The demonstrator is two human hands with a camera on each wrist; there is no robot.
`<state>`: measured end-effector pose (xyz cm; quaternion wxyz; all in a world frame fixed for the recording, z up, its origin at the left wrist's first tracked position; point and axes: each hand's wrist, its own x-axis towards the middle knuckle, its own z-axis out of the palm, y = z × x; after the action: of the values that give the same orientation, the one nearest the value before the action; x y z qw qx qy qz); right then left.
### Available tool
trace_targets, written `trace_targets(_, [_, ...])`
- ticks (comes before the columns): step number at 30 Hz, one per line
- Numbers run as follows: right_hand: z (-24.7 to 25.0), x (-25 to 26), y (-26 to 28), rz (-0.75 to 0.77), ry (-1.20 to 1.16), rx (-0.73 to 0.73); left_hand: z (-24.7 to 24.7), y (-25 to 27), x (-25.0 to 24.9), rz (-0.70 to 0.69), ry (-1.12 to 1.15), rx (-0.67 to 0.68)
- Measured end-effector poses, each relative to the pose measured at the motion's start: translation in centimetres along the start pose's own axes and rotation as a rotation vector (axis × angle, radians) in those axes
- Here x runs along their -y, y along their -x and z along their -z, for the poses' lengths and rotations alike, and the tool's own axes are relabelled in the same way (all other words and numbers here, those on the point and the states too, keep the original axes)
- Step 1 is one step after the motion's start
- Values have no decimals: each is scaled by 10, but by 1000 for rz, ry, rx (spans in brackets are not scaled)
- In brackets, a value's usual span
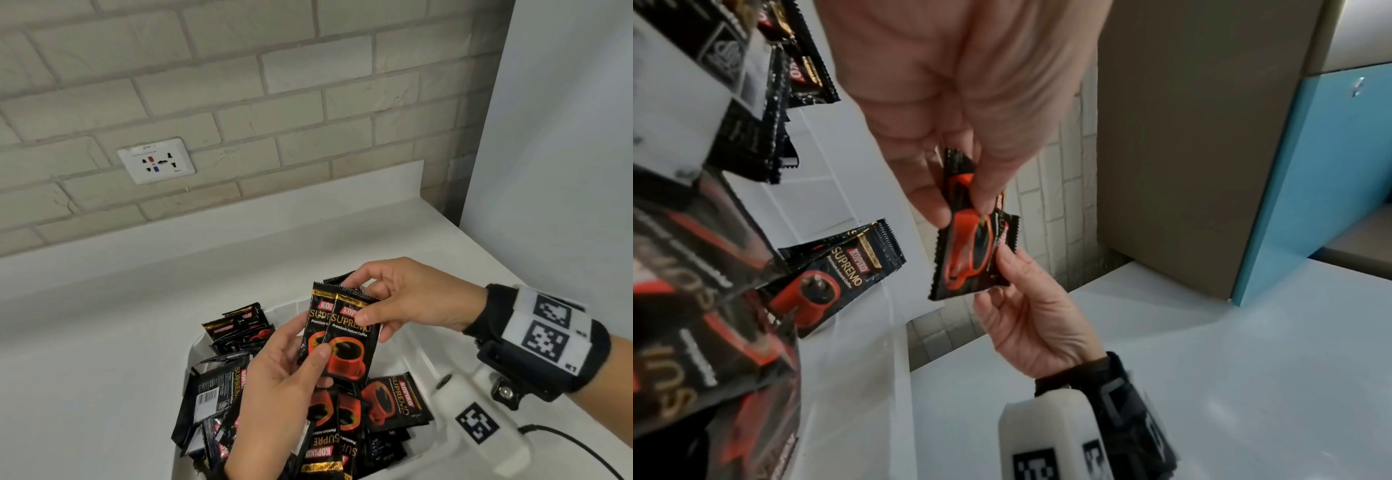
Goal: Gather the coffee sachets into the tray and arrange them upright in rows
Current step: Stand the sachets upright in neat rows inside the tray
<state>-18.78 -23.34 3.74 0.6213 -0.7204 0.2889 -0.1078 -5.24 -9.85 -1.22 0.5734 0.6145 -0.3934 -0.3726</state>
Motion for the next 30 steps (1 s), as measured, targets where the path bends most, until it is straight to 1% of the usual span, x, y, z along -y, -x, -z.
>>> trace_targets(5, [-1,-1,-1,36,23,-29,-2,0,2,21,10,43])
trace_targets(8, [-4,0,-1,39,39,-48,-5,3,-1,-19,-47,99])
trace_targets(9, [-6,1,-1,46,87,-49,-5,4,-2,-33,-68,108])
trace_targets(12, [-5,10,2,113,383,-48,-5,5,-1,-39,-93,142])
trace_targets(16, [-2,28,-1,178,653,21,-7,4,1,-27,-107,171])
trace_targets(18, [4,32,-8,165,736,25,-7,5,1,-51,-119,139])
trace_targets(20, [13,34,-17,147,810,2,-3,4,1,-97,-172,57])
trace_targets(23, [19,30,-33,98,1038,-26,4,5,-1,-112,-164,-48])
trace_targets(26, [12,17,-48,49,1280,44,9,6,-2,-103,-116,-90])
trace_targets(30, [-4,-2,-65,73,1452,174,12,8,-1,-75,-81,-84])
